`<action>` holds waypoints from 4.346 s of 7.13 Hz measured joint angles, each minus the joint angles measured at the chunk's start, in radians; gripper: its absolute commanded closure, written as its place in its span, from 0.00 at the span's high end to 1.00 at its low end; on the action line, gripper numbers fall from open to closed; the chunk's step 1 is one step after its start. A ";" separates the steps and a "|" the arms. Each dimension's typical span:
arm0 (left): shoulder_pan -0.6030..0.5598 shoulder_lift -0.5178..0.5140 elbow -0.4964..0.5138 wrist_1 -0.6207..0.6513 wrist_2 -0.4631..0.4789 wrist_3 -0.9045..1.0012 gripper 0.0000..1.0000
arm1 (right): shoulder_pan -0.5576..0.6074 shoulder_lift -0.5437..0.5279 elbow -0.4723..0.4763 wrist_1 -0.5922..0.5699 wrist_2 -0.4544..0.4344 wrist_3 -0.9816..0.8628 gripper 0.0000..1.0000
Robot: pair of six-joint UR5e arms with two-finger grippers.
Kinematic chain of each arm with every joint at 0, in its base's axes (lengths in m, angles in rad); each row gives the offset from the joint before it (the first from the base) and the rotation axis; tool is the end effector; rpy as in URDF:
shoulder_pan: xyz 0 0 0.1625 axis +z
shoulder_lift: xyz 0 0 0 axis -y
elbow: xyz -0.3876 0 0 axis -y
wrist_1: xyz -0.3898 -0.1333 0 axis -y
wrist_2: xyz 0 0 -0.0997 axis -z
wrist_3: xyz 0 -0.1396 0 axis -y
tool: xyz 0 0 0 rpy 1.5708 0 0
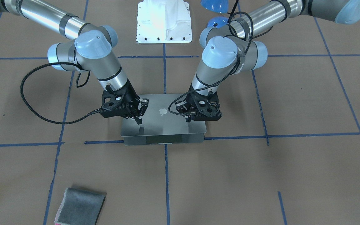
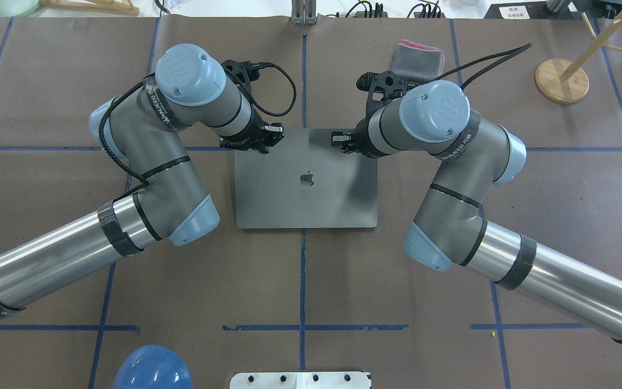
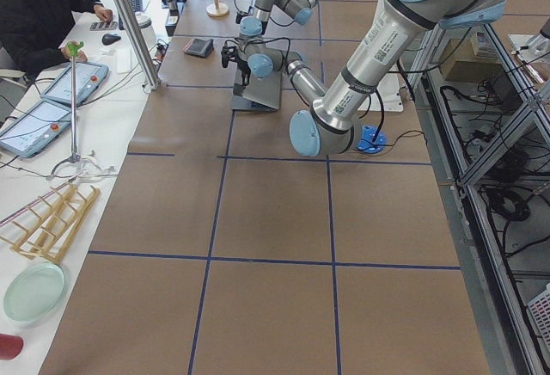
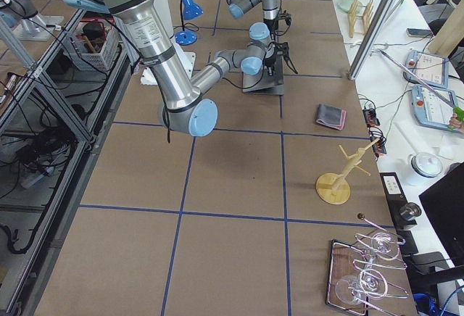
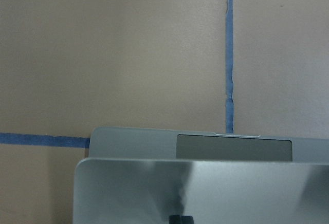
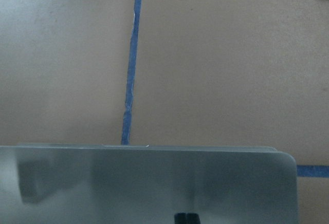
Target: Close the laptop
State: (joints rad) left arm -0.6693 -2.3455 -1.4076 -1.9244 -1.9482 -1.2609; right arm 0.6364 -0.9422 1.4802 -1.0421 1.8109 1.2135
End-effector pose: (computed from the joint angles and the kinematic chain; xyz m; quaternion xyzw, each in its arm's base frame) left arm 0.5403 -0.5318 0.2076 0.0677 0.4804 -0.0699 0.8716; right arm -0.5272 -0.5141 0.2545 0.1499 -0.4929 0.0586 0.8551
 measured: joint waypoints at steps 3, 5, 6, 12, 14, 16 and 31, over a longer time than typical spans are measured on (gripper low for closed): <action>0.000 -0.022 0.081 -0.047 0.000 0.000 0.00 | 0.028 0.042 -0.070 0.027 0.060 0.002 0.01; 0.003 -0.034 0.152 -0.100 0.000 0.000 0.00 | 0.055 0.050 -0.067 0.032 0.106 0.004 0.06; 0.005 -0.039 0.175 -0.111 0.000 0.000 0.00 | 0.062 0.050 -0.063 0.038 0.112 0.006 0.17; -0.011 -0.042 0.167 -0.142 -0.039 -0.001 1.00 | 0.177 0.023 -0.023 0.061 0.282 0.017 1.00; -0.096 -0.020 0.132 -0.124 -0.198 0.003 1.00 | 0.234 -0.069 0.073 0.010 0.334 0.004 1.00; -0.155 0.024 0.078 -0.070 -0.262 0.030 1.00 | 0.282 -0.211 0.244 -0.142 0.341 -0.105 1.00; -0.920 0.755 -0.109 0.395 -0.400 1.336 1.00 | 0.924 -0.748 0.230 -0.487 0.561 -1.214 1.00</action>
State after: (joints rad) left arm -1.5890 -1.5907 -1.5163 -1.5298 -2.3484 0.0748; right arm 1.5602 -1.6904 1.7100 -1.5293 2.3718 -0.0008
